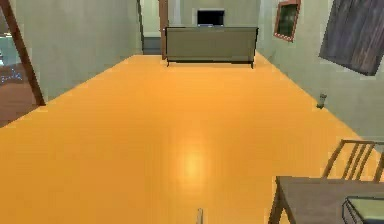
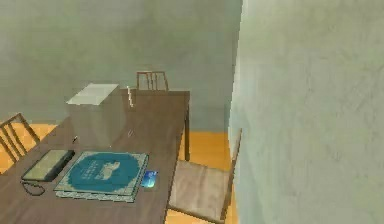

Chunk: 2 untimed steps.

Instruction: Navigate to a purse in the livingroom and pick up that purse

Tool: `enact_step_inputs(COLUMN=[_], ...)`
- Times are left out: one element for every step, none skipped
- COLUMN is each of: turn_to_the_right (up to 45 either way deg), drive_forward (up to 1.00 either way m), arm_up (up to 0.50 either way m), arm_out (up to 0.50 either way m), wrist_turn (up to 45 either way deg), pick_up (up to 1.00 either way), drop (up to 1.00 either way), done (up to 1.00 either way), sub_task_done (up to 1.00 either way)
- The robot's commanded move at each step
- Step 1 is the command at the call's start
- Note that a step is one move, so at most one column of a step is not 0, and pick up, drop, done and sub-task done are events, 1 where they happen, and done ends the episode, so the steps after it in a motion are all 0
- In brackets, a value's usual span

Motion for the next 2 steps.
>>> enact_step_inputs(turn_to_the_right=[-36.0,0.0], drive_forward=[0.00,0.00], arm_up=[0.00,0.50], arm_out=[0.00,0.00], wrist_turn=[0.0,0.0], pick_up=[0.00,0.00], drop=[0.00,0.00], done=[0.00,0.00], sub_task_done=[0.00,0.00])
